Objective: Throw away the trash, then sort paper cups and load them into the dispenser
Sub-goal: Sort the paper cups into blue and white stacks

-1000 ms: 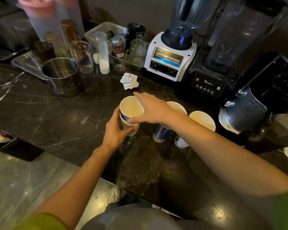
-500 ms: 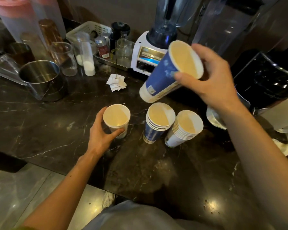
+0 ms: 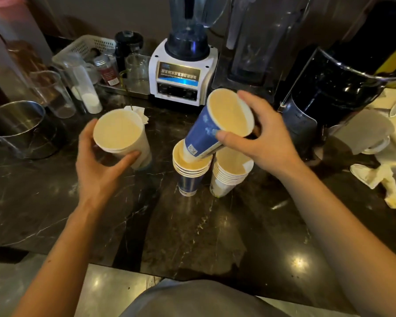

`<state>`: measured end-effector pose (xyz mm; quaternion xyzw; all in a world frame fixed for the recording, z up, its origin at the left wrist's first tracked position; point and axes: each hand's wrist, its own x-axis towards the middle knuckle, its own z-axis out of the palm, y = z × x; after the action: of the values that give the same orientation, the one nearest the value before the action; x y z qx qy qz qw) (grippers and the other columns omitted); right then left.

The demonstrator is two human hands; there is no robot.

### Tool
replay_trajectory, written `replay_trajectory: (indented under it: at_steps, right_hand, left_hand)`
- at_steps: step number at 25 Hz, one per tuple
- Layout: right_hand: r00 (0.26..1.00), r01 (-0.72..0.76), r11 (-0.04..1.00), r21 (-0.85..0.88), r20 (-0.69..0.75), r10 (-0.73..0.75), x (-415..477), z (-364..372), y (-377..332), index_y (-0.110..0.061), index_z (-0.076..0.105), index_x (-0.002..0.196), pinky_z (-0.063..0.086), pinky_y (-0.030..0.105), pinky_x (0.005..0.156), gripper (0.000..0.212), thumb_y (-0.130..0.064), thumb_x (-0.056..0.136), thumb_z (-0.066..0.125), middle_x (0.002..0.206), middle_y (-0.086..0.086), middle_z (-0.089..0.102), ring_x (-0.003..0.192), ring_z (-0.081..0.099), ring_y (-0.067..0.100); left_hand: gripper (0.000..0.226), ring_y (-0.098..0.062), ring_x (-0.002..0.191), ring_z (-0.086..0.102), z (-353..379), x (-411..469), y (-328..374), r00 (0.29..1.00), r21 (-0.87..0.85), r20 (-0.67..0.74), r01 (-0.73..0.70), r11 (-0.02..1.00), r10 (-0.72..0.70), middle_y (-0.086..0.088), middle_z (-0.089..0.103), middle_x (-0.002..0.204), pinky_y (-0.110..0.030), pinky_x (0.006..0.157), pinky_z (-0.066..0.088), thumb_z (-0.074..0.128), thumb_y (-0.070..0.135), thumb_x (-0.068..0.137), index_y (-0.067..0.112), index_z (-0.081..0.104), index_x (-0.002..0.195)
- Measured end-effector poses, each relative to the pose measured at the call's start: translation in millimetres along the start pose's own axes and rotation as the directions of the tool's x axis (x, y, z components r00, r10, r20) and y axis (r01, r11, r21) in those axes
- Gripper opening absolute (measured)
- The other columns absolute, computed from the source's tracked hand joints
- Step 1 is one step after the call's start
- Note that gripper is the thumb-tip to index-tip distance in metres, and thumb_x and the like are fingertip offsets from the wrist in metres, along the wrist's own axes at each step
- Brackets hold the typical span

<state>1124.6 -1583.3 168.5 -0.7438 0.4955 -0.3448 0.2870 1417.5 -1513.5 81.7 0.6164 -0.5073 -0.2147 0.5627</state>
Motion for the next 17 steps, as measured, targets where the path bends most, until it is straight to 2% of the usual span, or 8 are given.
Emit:
replay_trajectory:
  at_steps: [2, 3, 6, 9, 11, 14, 17]
  right_hand:
    - [0.994, -0.016, 0.997, -0.069, 0.105, 0.023, 1.8, 17.3, 2.8, -0.026, 0.039, 0.145, 0.039, 0.015, 0.091, 0.089, -0.048, 0.07, 0.082, 0.126, -0.012, 0.045, 0.11, 0.046, -0.003]
    - [0.987, -0.022, 0.994, -0.106, 0.159, 0.039, 2.9, 25.4, 5.0, -0.025, 0.037, 0.147, 0.038, 0.018, 0.094, 0.094, -0.049, 0.069, 0.083, 0.127, -0.011, 0.045, 0.112, 0.045, 0.0]
    - [0.944, -0.037, 0.963, -0.266, 0.307, 0.122, 3.2, 51.7, 14.7, -0.021, 0.02, 0.154, 0.032, 0.032, 0.107, 0.112, -0.056, 0.067, 0.081, 0.151, -0.002, 0.038, 0.136, 0.036, 0.016]
    - [0.923, 0.02, 0.931, -0.365, 0.364, 0.123, 0.1, 68.0, 21.2, -0.017, 0.014, 0.156, 0.033, 0.04, 0.11, 0.119, -0.063, 0.067, 0.077, 0.156, 0.003, 0.035, 0.14, 0.036, 0.023]
    - [0.917, 0.052, 0.925, -0.377, 0.384, 0.106, 0.4, 67.0, 21.7, -0.015, 0.011, 0.156, 0.026, 0.04, 0.116, 0.123, -0.065, 0.066, 0.076, 0.159, 0.005, 0.03, 0.144, 0.03, 0.024]
    - [0.938, -0.045, 0.958, -0.283, 0.317, 0.137, 1.5, 44.1, 23.0, -0.02, 0.005, 0.157, 0.017, 0.036, 0.121, 0.124, -0.059, 0.066, 0.08, 0.165, 0.001, 0.013, 0.151, 0.013, 0.018]
    - [0.976, -0.141, 0.978, -0.152, 0.141, 0.163, -3.0, 10.8, 38.4, -0.023, 0.009, 0.157, 0.021, 0.028, 0.115, 0.117, -0.053, 0.069, 0.08, 0.163, -0.004, 0.02, 0.148, 0.021, 0.014]
  left_hand:
    - [0.088, -0.009, 0.135, 0.043, -4.8, 12.5, 20.2, 0.998, -0.003, -0.027, -0.052, 0.999, 0.052, 0.001, 0.042, 0.148, -0.031, 0.106, 0.045, 0.083, 0.022, 0.074, 0.018, 0.033, 0.147]
    - [0.088, -0.008, 0.136, 0.043, -5.9, 19.4, 31.3, 0.996, 0.003, -0.04, -0.081, 0.997, 0.081, 0.0, 0.041, 0.149, -0.032, 0.107, 0.045, 0.083, 0.022, 0.076, 0.016, 0.032, 0.148]
    - [0.088, -0.006, 0.136, 0.042, 0.2, 35.9, 60.1, 0.988, -0.014, -0.061, -0.145, 0.989, 0.144, -0.001, 0.042, 0.148, -0.037, 0.108, 0.046, 0.082, 0.024, 0.078, 0.012, 0.03, 0.148]
    - [0.087, -0.008, 0.136, 0.042, 14.4, 40.6, 75.7, 0.986, -0.044, -0.048, -0.163, 0.986, 0.161, -0.003, 0.042, 0.148, -0.036, 0.109, 0.045, 0.081, 0.025, 0.078, 0.011, 0.03, 0.148]
    - [0.087, -0.009, 0.136, 0.043, 20.5, 40.7, 81.6, 0.986, -0.066, -0.035, -0.166, 0.984, 0.164, -0.004, 0.042, 0.148, -0.031, 0.108, 0.045, 0.081, 0.024, 0.08, 0.01, 0.029, 0.148]
    - [0.087, -0.008, 0.134, 0.046, 29.5, 42.8, 90.5, 0.983, -0.093, -0.021, -0.184, 0.979, 0.182, -0.004, 0.045, 0.145, -0.029, 0.107, 0.045, 0.082, 0.026, 0.079, 0.008, 0.031, 0.147]
    - [0.088, -0.007, 0.132, 0.047, 47.1, 41.6, 103.5, 0.981, -0.147, 0.05, -0.18, 0.973, 0.189, -0.001, 0.046, 0.144, -0.026, 0.105, 0.045, 0.082, 0.027, 0.077, 0.01, 0.032, 0.147]
